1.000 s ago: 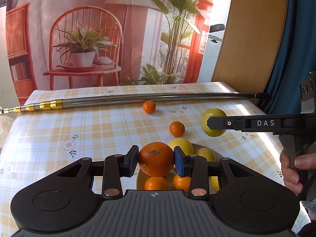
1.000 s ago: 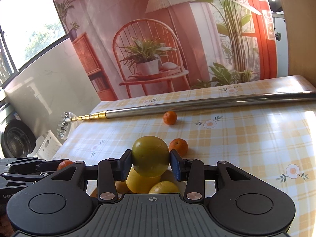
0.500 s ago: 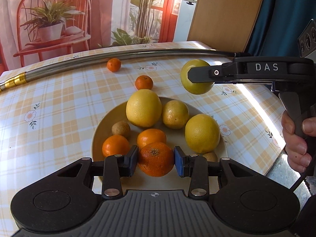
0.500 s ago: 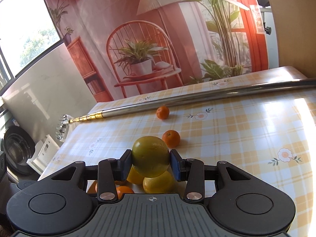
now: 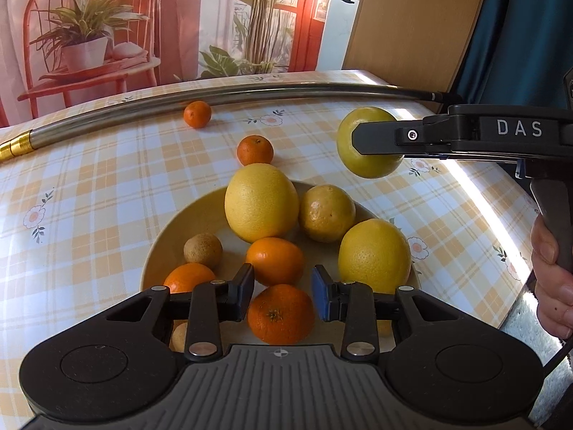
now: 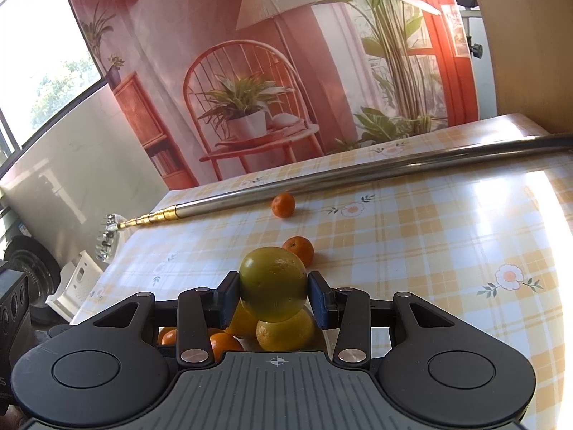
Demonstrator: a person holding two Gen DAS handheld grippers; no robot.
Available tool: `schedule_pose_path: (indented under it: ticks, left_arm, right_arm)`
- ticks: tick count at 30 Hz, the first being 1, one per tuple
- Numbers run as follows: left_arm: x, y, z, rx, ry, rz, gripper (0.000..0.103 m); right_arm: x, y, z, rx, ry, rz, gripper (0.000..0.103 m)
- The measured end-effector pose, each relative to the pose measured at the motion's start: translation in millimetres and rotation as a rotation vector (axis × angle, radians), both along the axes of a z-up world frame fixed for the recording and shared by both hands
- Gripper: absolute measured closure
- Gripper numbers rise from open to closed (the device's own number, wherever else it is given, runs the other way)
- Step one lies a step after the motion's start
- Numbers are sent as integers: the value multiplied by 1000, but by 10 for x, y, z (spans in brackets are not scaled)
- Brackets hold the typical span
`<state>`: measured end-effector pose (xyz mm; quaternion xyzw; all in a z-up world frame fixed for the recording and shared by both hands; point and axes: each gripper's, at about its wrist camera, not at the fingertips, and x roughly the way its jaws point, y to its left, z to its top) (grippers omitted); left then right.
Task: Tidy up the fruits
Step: 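Carry the tangerine and the green-yellow apple over the white bowl with both tools, then open both tools to drop the tangerine and apple into the bowl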
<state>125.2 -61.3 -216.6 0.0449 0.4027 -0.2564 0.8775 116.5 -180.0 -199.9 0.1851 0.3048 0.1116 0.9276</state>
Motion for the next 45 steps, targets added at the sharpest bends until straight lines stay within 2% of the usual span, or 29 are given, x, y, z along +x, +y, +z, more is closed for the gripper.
schedule_pose_path:
  ticks: [10, 17, 22, 29, 35, 45]
  left_arm:
    - [17, 63, -23, -16, 30, 33, 66]
    - [-168, 103, 53, 35, -50, 40, 63]
    - [-210, 177, 128, 68, -112, 105, 64]
    - [-264, 465, 315, -18, -134, 231, 64]
    - [-315, 644, 429, -55, -162, 306, 64]
    - [-363, 744, 422, -83, -157, 325, 64]
  right_arm:
    - [-1, 14, -46, 8, 21, 10, 65]
    - [-30, 118, -43, -6, 35, 38, 65]
    - [-50, 224, -44, -27, 48, 72, 65]
    - [-97, 430, -11, -89, 70, 141, 65]
    - [-142, 716, 11, -175, 99, 219, 65]
    - [-187, 1001, -90, -281, 177, 283, 65]
